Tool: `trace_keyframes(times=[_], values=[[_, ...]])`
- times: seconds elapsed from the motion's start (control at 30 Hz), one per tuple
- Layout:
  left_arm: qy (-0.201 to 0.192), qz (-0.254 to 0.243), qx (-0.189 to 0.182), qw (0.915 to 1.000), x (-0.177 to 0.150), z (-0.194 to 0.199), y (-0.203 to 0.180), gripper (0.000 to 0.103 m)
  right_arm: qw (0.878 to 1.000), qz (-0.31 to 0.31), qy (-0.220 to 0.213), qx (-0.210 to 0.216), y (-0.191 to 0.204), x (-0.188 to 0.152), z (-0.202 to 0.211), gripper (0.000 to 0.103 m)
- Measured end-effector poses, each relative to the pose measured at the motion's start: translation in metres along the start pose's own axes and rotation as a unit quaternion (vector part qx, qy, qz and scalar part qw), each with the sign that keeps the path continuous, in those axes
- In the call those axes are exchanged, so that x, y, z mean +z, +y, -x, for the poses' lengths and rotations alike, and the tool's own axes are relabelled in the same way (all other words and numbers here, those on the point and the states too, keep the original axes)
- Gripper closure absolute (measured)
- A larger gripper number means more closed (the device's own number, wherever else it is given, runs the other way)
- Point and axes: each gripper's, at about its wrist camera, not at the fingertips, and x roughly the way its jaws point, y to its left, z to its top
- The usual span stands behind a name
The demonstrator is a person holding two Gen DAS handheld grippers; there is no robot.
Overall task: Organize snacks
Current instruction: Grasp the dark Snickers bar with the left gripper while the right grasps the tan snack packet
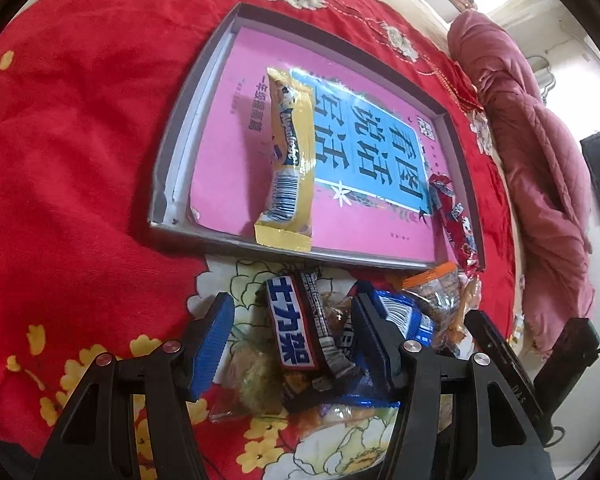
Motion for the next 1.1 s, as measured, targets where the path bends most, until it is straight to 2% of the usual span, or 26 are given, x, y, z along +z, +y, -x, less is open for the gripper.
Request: trace_keyframes(times=[0.3,0.5,0.57,0.7,0.8,0.9,1.0,1.03,1.1], values=[[0.006,0.010,-0.010,0.9999,0.004,-0.010,0.001,0.042,1.000,0.005,0.012,0.004,0.004,-0.002,-0.014,0.046],[0.008,0.021,-0.015,0.9996,0.005,-0.011,0.005,0.043,1.000,0.016,0.012,0.006,0.008,-0.001,-0.021,0.066],[0.009,0.026,-0.016,0.9995,0.004,-0.012,0.006,0.043,1.000,0.023,0.013,0.009,0.010,-0.001,-0.022,0.077],[0.012,0.026,-0.015,0.9995,0.004,-0.013,0.005,0.044,0.999,0.028,0.011,0.018,0.012,-0.001,-0.022,0.078],[0.027,0.037,-0.031,0.9985,0.004,-0.018,0.005,0.050,0.999,0.024,0.011,0.023,0.010,-0.001,-0.022,0.078],[0.029,0.047,-0.033,0.9980,0.005,-0.020,0.006,0.050,0.999,0.023,0.011,0.024,0.010,-0.001,-0.022,0.078],[0.030,0.064,-0.043,0.9965,0.005,-0.021,0.012,0.058,0.999,0.023,0.010,0.024,0.009,-0.001,-0.022,0.078],[0.029,0.070,-0.047,0.9960,0.005,-0.020,0.014,0.066,0.999,0.022,0.010,0.025,0.009,-0.001,-0.022,0.078],[0.030,0.086,-0.064,0.9938,0.005,-0.019,0.020,0.068,0.999,0.021,0.009,0.025,0.009,0.000,-0.022,0.078]])
